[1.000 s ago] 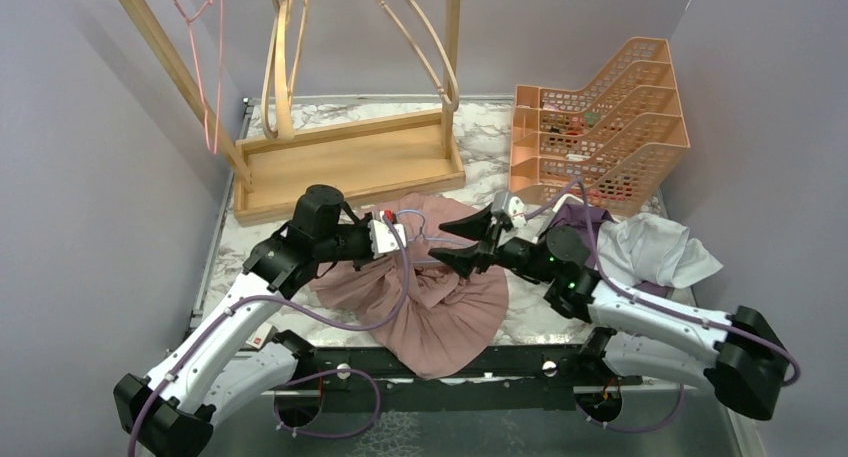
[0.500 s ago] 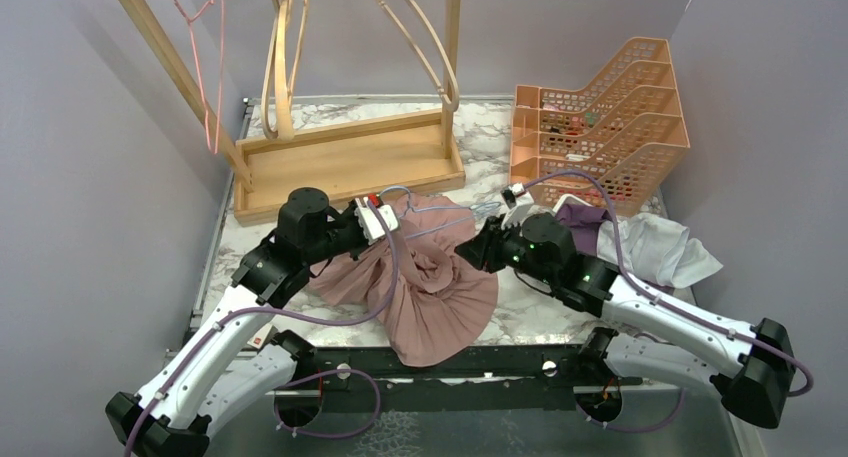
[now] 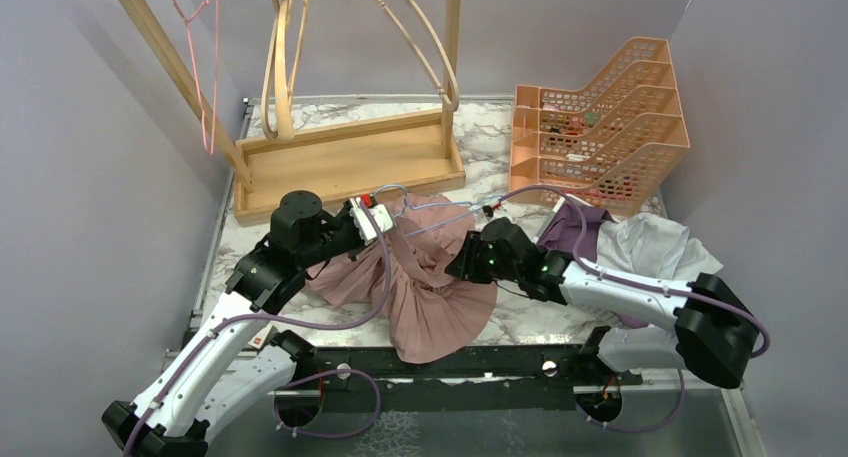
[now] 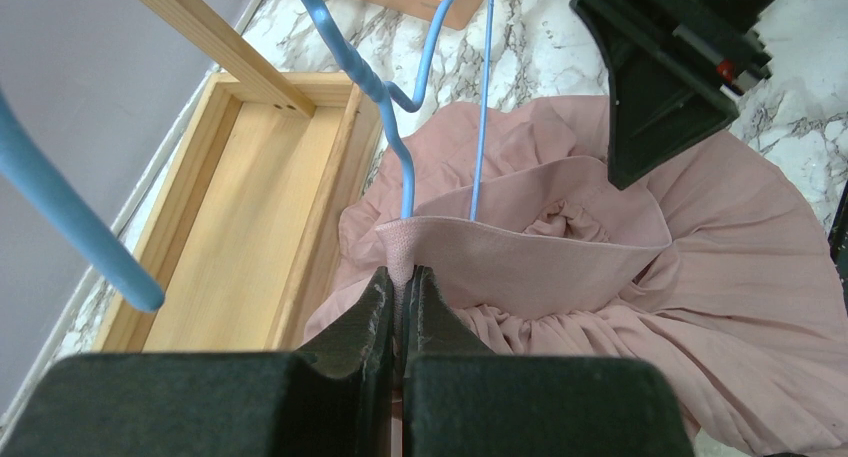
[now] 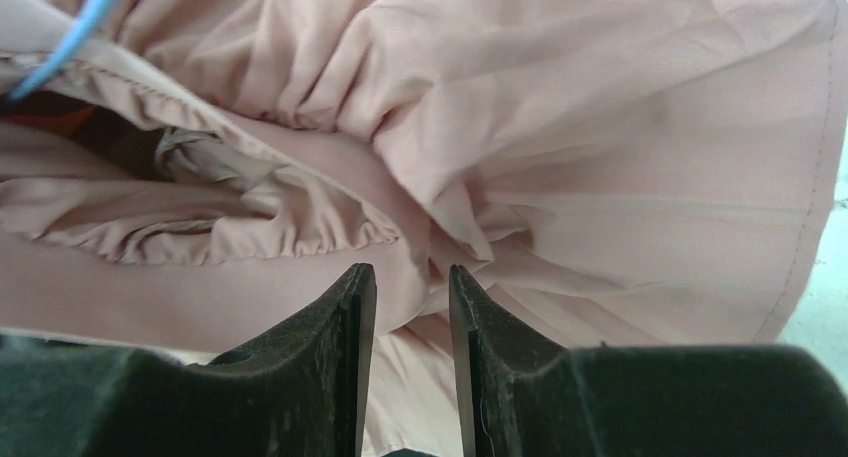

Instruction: Place the skirt on the hanger

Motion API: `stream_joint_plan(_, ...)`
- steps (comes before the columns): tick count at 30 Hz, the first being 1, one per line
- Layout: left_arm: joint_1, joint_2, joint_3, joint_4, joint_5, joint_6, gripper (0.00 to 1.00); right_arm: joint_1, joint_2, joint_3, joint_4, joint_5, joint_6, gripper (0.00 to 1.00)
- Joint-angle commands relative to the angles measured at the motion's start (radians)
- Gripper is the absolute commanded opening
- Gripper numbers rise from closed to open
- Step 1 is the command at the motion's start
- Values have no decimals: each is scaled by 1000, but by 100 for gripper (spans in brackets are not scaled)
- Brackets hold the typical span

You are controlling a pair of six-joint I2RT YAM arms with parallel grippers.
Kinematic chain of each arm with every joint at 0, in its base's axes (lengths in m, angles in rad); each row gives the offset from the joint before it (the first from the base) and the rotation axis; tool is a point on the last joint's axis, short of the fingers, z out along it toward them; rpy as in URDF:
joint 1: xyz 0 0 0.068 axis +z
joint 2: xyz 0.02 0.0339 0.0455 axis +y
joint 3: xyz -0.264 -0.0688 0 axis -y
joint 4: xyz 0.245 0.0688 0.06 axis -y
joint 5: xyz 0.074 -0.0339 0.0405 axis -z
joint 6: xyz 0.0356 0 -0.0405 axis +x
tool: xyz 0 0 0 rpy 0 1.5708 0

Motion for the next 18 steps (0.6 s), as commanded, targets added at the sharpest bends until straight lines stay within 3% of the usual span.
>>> stream_joint_plan(1,1,-23,-6,55,-3,-8,0,7,62,-11,108,17,31,35)
stream_joint_plan(5,1,-33,-12,51,-4,-8,0,7,96,-9,146,22,45,26)
stream_joint_plan(10,1,-46,-8,25,-26,12,0,7,61,6,55,115,69,2)
stream_joint_plan(14,1,-96,-25,6,-33,54,0,-39,-37,9,-101,229,34,1)
stream_joint_plan(18,1,-165,-58,-22,-25,130,0,-203,-152,-1,-153,151,-48,1)
